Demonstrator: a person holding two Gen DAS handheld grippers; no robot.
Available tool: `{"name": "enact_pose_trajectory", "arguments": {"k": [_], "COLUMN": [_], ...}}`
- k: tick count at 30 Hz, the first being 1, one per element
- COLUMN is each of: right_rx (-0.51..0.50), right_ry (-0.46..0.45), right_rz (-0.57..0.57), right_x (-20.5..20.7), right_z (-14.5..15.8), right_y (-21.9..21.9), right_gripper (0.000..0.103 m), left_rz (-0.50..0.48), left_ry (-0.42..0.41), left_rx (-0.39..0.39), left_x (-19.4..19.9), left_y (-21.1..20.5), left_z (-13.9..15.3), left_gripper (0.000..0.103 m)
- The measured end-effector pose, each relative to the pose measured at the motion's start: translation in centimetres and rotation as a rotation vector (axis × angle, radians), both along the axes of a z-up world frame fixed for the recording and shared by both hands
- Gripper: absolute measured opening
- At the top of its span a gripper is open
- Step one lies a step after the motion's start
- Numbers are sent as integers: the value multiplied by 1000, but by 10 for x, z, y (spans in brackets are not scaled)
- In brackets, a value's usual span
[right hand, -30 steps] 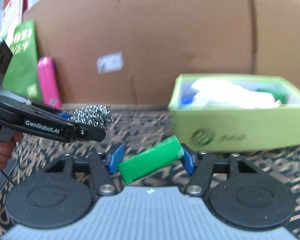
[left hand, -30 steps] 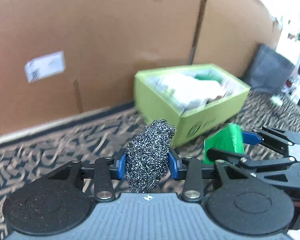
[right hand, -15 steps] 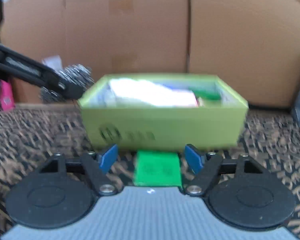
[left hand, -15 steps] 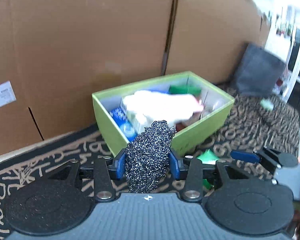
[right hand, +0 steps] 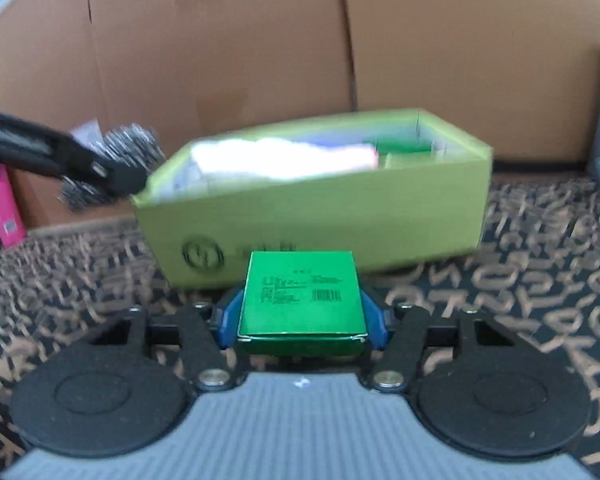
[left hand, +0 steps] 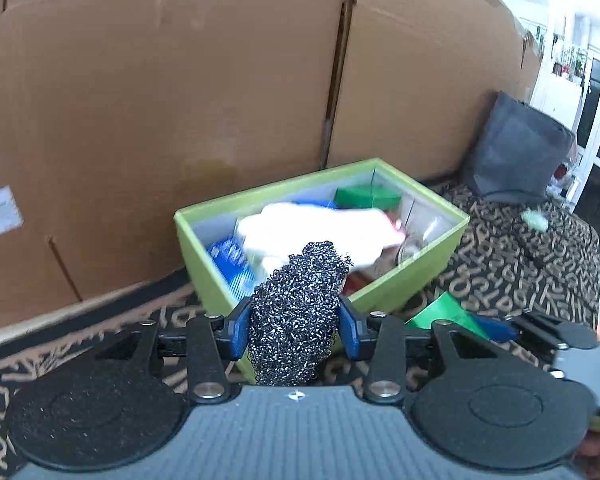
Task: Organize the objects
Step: 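Carry the steel wool and green box over the lime-green box, then open both tools to drop the items into the box and withdraw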
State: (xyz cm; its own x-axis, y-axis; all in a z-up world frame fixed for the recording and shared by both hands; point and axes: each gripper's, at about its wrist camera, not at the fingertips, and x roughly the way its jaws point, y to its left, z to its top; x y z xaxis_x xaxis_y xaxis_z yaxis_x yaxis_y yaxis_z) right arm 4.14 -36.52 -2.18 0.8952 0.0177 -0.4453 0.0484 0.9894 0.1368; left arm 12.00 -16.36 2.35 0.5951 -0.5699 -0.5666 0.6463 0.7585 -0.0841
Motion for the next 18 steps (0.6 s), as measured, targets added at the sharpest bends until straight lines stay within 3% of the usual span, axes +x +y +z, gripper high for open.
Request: {"name": "enact_pose_trajectory", "arguments": {"k": [5, 10, 12, 13, 14, 16, 18], "right_rx": [-86, -173, -188, -193, -202, -206, -167], "right_ry": [-119, -171, -175, -164, -133, -113, -160], "right_rz": [-58, -95, -76, -51, -61, -92, -84], "right_x": [16, 57, 77, 85, 90, 82, 58], "right_z": [37, 49, 43, 36, 30, 20, 12], "right_y": [-10, -15, -19, -21, -21, -21, -22], "right_gripper": [60, 60, 65, 86, 97, 97, 101], "left_rz": [18, 50, 27, 37, 85, 122, 111], "left_ry": [-41, -37, -60, -55, -49, -49, -57], "left_rx": [-40, -102, -116, -99, -82, -88, -102], "left_x": [16, 42, 50, 54, 55, 51, 40], "left_y": [-32, -57, -64, -66, -64, -53, -41], "left_z": [16, 22, 16, 11, 5, -6, -15], "left_gripper": [46, 48, 74, 94, 96, 96, 96]}}
